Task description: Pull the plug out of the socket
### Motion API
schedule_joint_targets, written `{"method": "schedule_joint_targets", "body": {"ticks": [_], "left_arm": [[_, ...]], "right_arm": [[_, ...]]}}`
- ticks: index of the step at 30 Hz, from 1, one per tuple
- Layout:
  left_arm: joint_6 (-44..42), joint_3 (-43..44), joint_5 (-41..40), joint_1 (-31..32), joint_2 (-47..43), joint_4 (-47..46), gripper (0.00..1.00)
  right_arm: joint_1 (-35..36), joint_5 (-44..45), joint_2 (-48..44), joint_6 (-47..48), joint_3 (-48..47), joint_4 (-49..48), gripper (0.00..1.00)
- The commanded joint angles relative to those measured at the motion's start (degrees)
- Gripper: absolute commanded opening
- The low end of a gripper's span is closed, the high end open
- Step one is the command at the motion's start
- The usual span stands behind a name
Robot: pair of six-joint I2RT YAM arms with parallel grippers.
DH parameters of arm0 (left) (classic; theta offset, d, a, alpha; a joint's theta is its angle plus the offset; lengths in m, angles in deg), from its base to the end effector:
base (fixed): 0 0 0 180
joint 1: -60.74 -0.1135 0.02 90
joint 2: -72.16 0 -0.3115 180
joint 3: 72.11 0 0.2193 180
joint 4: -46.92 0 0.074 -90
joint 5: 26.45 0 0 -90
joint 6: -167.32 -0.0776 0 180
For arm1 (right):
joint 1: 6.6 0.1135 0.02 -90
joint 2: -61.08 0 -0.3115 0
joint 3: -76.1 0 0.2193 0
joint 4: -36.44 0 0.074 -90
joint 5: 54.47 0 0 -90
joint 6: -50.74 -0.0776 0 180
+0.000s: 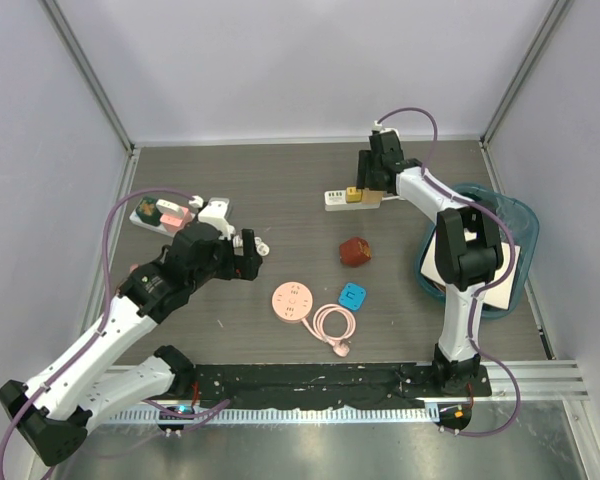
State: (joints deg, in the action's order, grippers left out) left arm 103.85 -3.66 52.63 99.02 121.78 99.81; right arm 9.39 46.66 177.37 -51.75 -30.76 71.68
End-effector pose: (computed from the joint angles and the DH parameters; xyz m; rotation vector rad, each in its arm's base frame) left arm 0.1270 -0.0815 0.3375 0.1133 2.1843 -0.4454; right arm 0.4666 0.1181 0.2513 0.0236 2.3320 0.0193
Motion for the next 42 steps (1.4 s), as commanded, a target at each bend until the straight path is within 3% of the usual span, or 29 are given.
{"method": "schedule_joint_targets", "body": {"ticks": [1,5,10,17,23,27,35,42], "left_arm": [[-0.5,-0.9,0.5,-0.1,0.6,-2.3,0.95],[0.4,0.7,3.7,-0.1,5.1,-2.7,0.93],[2.2,7.2,8.1,-0.2,12.4,-3.9,0.93],[1.3,28.3,14.3,-1.9,31.1,1.0,0.93],[-3.0,33.1,19.8,-4.4,40.9,-1.7,0.94],[-8.0,39.7,26.9,-6.6,46.9,2.6,0.94],[-8.9,35.1,30.2,-7.7,46.9,-2.7,0.95],[-7.7,32.6,36.2,-9.3,48.1,-6.3,0.94]], "right_arm": [[-0.2,-3.3,0.1,-0.5,0.2,-1.2,0.24],[-0.3,-7.2,-4.3,-2.3,4.9,-6.1,0.01],[-0.3,-10.3,-10.5,-2.9,10.7,-8.7,0.01],[-0.2,-15.5,-15.6,-3.6,12.3,-9.2,0.01],[-0.1,-20.3,-21.3,-5.5,17.2,-13.3,0.01],[-0.2,-23.6,-24.9,-3.6,20.1,-15.0,0.01],[0.0,-36.0,-31.2,-4.6,25.4,-19.1,0.01],[0.2,-39.4,-34.3,-5.3,27.9,-24.2,0.01]]}}
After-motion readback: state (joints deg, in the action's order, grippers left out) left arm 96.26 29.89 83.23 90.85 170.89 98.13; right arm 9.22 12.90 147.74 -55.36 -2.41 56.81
